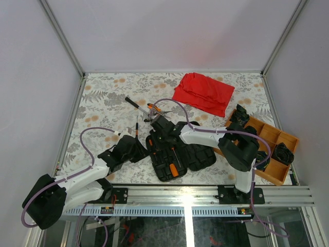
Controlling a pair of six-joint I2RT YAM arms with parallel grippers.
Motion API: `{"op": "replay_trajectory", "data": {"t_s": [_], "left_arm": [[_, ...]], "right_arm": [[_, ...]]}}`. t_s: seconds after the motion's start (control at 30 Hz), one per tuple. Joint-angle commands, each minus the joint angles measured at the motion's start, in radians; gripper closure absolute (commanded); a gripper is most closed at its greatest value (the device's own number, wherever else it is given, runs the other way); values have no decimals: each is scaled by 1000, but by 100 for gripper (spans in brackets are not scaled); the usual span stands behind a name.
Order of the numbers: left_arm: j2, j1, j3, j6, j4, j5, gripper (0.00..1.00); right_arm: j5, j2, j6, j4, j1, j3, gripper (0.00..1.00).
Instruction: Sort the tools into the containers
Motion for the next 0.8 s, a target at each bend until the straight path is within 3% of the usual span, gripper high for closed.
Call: {"op": "replay_trajectory", "data": {"t_s": [0.0, 0.33, 0.77], "left_arm": [[14, 7, -16, 2, 60, 15, 70], [31, 7, -22, 6, 85, 34, 85], [71, 8, -24, 21, 118, 61, 94]], "right_arm": [[-22, 12, -21, -12, -7, 56, 82], [-16, 48, -30, -45, -4, 75, 88], [63, 130, -61, -186, 48, 159, 96]]}}
